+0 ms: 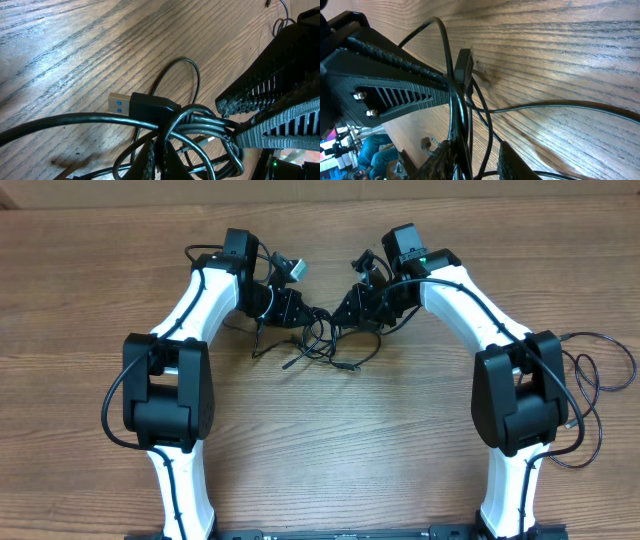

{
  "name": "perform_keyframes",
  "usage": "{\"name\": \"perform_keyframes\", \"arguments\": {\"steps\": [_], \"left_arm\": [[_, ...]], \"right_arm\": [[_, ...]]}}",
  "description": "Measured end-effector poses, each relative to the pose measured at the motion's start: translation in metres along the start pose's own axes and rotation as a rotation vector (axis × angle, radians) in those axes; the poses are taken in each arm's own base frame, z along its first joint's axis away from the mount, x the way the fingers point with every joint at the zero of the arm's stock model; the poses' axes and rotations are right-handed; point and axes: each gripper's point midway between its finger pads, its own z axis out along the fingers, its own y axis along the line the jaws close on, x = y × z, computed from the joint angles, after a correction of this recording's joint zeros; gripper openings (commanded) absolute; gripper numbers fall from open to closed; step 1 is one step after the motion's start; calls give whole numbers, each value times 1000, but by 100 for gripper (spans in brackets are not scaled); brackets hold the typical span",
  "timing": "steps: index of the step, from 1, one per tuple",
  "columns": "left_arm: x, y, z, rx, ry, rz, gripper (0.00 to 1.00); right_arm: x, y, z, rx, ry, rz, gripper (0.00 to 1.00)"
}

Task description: Untangle cables

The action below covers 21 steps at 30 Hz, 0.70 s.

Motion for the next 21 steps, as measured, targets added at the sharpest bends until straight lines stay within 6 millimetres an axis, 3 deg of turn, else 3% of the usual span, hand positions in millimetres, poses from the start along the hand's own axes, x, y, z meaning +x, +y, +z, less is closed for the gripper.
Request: {"name": "perform_keyframes", "arguments": {"steps": [7,13,21], "left_arm": [[0,0,0,0,1,-1,5],[0,0,0,0,1,-1,5],[0,0,0,0,1,-1,5]], "right_arm": [[-8,-6,-6,1,-29,12,27],[0,-13,-9,16,-2,68,27],[8,-8,-3,25,27,66,27]]}}
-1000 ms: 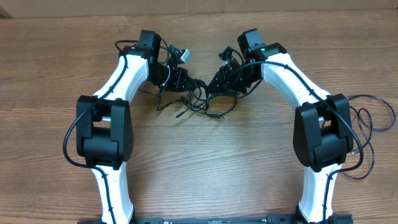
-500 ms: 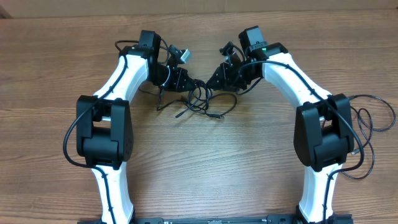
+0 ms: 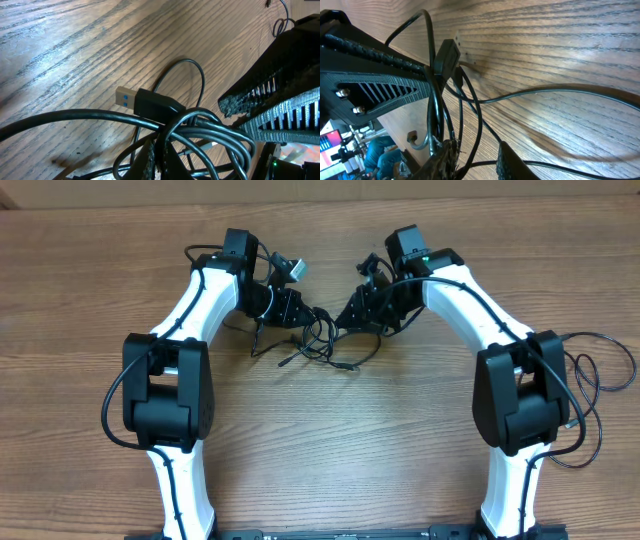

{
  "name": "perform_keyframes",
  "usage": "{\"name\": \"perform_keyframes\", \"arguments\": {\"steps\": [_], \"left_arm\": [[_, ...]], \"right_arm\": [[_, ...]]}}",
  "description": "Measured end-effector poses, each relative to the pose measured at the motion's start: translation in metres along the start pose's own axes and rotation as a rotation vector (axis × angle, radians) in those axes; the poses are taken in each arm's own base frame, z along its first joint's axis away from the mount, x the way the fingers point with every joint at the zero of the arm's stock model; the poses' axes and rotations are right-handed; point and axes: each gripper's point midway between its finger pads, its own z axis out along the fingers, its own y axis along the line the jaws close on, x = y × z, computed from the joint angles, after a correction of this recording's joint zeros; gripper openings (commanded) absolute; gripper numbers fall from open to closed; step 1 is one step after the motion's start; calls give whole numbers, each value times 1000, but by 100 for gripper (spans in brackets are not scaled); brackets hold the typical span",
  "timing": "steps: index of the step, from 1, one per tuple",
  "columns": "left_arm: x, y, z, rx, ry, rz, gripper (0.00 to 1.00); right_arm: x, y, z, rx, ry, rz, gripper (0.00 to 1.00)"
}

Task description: Untangle cables

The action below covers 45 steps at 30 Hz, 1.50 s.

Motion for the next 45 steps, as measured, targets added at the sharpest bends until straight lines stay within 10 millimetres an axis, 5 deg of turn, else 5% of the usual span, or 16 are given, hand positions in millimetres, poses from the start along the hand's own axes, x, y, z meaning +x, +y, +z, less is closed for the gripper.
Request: {"name": "perform_keyframes", "arguments": {"steps": [15,35,45], "left_arm": [[0,1,0,-3,0,0,5],[0,1,0,-4,1,0,5],[0,1,0,-5,0,0,5]], "right_arm": [[7,38,-3,-213,45,-32,27],[11,48,-2,-256,63,-48,26],[8,72,5,-330,46,-145,23]]}}
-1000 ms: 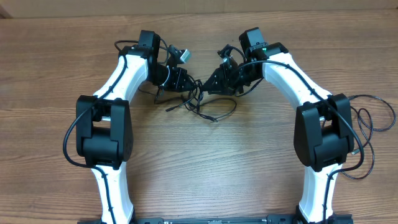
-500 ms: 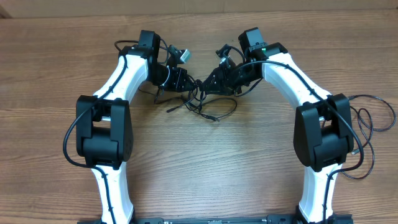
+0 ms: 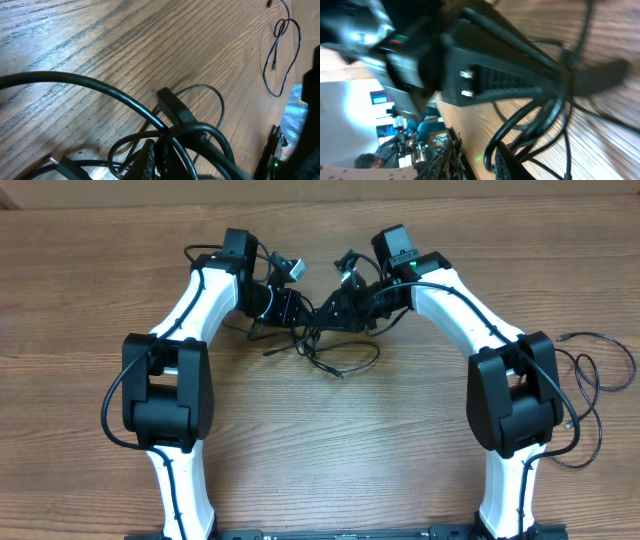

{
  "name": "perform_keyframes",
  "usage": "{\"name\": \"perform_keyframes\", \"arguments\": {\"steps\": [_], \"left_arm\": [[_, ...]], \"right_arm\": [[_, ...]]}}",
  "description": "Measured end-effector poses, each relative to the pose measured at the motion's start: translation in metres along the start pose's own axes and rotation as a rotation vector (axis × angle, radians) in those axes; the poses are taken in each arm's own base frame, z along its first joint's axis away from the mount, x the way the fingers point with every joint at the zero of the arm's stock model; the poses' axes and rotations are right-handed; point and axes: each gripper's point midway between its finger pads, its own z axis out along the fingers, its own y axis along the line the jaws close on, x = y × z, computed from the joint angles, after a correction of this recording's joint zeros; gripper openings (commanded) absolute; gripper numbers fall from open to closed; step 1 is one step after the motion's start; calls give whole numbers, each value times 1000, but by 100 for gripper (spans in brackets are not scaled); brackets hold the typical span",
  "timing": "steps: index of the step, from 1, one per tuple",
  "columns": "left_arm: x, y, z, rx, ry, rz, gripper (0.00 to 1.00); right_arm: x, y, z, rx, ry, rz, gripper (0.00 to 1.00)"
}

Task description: Untangle cables

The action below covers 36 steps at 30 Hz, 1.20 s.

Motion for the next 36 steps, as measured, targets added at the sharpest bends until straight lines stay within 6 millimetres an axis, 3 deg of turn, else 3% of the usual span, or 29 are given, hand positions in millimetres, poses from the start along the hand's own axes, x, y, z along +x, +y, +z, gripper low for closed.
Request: {"name": "perform_keyframes", "arguments": {"steps": [7,14,18,26,30,36], "left_arm": [[0,0,0,0,0,0,4],[0,0,0,0,0,0,4],[0,0,0,0,0,0,5],[0,0,0,0,0,0,5],[0,0,0,0,0,0,5],[0,0,0,0,0,0,4]], "right_arm": [[-1,11,1,-64,3,-11,23],[0,1,6,-41,-6,-21,24],[-9,2,-5,-77,-36,-29,24],[-11,-31,-41,-18,-79,131,24],[-6,-33,-34,13,-60,142,24],[6,-21,-8,32,-5,119,24]]}}
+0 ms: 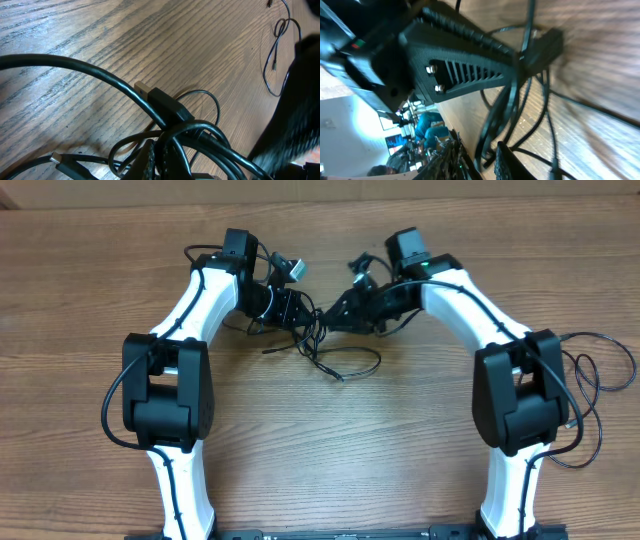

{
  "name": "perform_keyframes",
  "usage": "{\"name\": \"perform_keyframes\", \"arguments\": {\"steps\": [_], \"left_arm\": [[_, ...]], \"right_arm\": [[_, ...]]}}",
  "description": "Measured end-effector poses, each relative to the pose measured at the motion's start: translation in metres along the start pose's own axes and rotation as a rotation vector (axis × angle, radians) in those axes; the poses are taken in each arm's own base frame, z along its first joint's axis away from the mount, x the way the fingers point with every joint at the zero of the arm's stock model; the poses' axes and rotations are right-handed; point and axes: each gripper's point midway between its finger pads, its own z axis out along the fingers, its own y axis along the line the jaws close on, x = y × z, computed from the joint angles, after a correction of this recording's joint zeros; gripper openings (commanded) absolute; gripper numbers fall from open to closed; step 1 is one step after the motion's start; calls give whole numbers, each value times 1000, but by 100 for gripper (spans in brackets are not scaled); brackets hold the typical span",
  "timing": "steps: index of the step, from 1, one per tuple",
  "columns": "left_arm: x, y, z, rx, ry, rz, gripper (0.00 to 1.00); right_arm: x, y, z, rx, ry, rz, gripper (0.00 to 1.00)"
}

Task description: Untangle cables

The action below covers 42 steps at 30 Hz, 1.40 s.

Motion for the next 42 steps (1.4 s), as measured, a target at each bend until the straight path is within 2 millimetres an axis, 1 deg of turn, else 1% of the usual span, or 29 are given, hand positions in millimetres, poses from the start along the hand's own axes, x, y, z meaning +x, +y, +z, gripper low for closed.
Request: {"name": "perform_keyframes", "arguments": {"steps": [4,9,11,17,18,19,20,23,28,36,42], "left_arm": [[0,0,0,0,0,0,5],[0,1,0,-3,0,0,5],[0,1,0,-4,1,0,5],[0,1,0,-4,1,0,5],[0,1,0,-4,1,0,5],[0,1,0,-4,0,0,5],[0,1,0,-4,0,0,5],[0,1,0,-4,-1,1,5],[0,-1,0,9,-2,0,5],[-2,-13,-1,76,-11,1,5],[-2,-16,0,90,-10,-7,4]], "right_arm": [[6,4,12,17,21,-1,24],[4,4,12,20,15,-2,23],[2,4,12,18,8,-14,20],[-1,4,12,21,-3,-23,18],[-1,4,12,21,-4,-25,14],[-2,4,12,21,-6,-29,7],[-3,4,12,23,-9,-33,4],[-4,4,12,21,-14,-40,4],[-6,17,9,-68,-10,-101,4],[-5,36,-12,-243,1,-160,4],[0,45,-15,-310,12,-226,4]]}}
